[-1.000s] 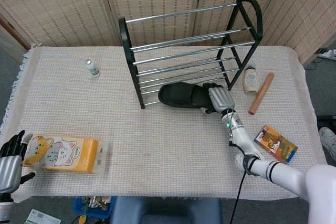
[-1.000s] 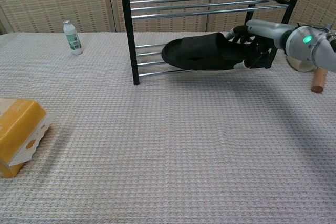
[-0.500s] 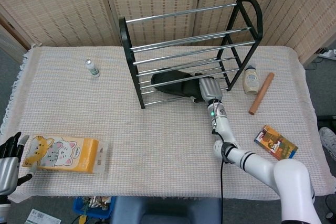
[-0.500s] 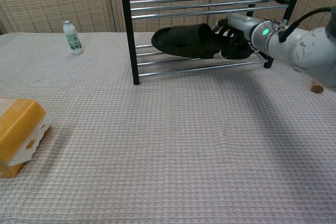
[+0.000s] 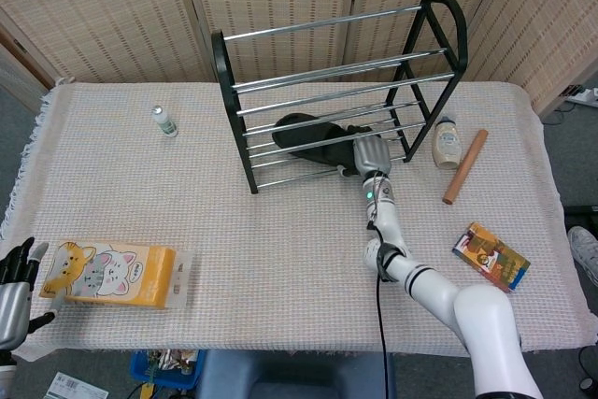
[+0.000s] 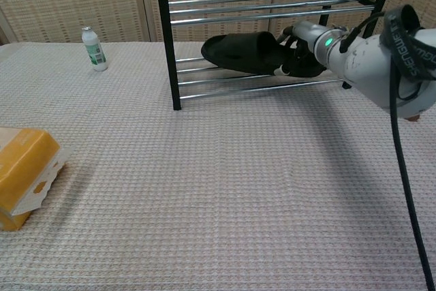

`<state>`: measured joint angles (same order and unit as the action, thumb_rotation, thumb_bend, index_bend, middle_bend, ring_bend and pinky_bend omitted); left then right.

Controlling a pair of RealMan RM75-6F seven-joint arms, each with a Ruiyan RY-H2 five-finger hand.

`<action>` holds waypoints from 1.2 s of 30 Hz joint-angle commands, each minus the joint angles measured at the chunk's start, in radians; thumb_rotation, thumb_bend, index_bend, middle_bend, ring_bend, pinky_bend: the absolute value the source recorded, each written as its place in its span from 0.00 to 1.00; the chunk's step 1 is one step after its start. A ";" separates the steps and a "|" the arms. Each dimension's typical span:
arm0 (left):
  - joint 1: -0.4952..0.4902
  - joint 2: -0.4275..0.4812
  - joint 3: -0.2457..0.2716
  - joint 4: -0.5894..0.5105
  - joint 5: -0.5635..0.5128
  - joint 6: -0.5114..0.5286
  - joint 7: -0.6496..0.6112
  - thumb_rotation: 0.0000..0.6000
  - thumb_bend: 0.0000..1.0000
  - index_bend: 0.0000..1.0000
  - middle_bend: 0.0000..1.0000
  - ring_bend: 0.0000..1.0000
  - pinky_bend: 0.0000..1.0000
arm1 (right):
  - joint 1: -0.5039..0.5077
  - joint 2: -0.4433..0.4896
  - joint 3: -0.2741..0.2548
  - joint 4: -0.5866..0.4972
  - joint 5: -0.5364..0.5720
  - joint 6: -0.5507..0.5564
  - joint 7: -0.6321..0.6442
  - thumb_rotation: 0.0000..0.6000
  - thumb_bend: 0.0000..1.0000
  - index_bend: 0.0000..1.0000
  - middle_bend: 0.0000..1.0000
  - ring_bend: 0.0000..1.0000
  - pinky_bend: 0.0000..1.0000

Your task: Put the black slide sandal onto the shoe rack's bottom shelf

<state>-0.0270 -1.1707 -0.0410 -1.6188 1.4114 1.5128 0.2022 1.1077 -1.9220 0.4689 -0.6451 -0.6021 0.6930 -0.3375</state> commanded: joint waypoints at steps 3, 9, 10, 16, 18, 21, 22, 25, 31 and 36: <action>0.002 0.001 0.001 0.001 -0.004 -0.002 0.002 1.00 0.32 0.10 0.00 0.00 0.15 | 0.008 -0.023 0.015 0.035 0.003 -0.033 0.015 1.00 0.25 0.03 0.13 0.07 0.30; 0.004 0.003 0.000 -0.002 -0.008 -0.003 0.006 1.00 0.32 0.10 0.00 0.00 0.15 | 0.003 -0.025 0.015 0.037 -0.038 -0.035 0.047 1.00 0.11 0.00 0.10 0.05 0.27; 0.004 0.003 0.000 -0.003 -0.008 -0.002 0.006 1.00 0.32 0.10 0.00 0.00 0.15 | 0.002 -0.024 0.015 0.036 -0.043 -0.036 0.051 1.00 0.10 0.00 0.10 0.05 0.27; 0.003 0.002 0.001 -0.003 -0.007 -0.006 0.008 1.00 0.32 0.10 0.00 0.00 0.15 | -0.014 -0.008 0.006 0.007 -0.086 -0.031 0.075 1.00 0.00 0.00 0.07 0.01 0.23; 0.002 0.001 0.001 -0.003 -0.007 -0.007 0.008 1.00 0.32 0.10 0.00 0.00 0.15 | -0.021 0.000 0.005 -0.005 -0.094 -0.033 0.081 1.00 0.00 0.00 0.05 0.00 0.22; 0.003 0.001 0.000 -0.002 -0.007 -0.006 0.006 1.00 0.32 0.10 0.00 0.00 0.15 | -0.036 0.016 -0.009 -0.031 -0.120 -0.024 0.085 1.00 0.00 0.00 0.04 0.00 0.21; 0.004 0.001 0.000 -0.001 -0.008 -0.006 0.005 1.00 0.32 0.10 0.00 0.00 0.15 | -0.043 0.022 -0.015 -0.040 -0.130 -0.018 0.087 1.00 0.00 0.00 0.04 0.00 0.20; 0.002 0.001 0.001 -0.001 -0.008 -0.010 0.004 1.00 0.32 0.10 0.00 0.00 0.15 | -0.069 0.042 -0.027 -0.078 -0.152 -0.006 0.103 1.00 0.00 0.00 0.04 0.00 0.20; 0.002 -0.001 0.001 0.000 -0.001 -0.008 0.001 1.00 0.32 0.10 0.00 0.00 0.15 | -0.127 0.097 -0.062 -0.172 -0.196 0.004 0.129 1.00 0.00 0.00 0.04 0.00 0.20; -0.003 0.002 0.002 -0.003 0.005 -0.015 -0.003 1.00 0.32 0.10 0.00 0.00 0.15 | -0.161 0.123 -0.085 -0.222 -0.234 0.004 0.167 1.00 0.00 0.00 0.04 0.00 0.20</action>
<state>-0.0296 -1.1693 -0.0385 -1.6212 1.4161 1.4983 0.1985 0.9551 -1.8050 0.3909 -0.8570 -0.8262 0.6976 -0.1816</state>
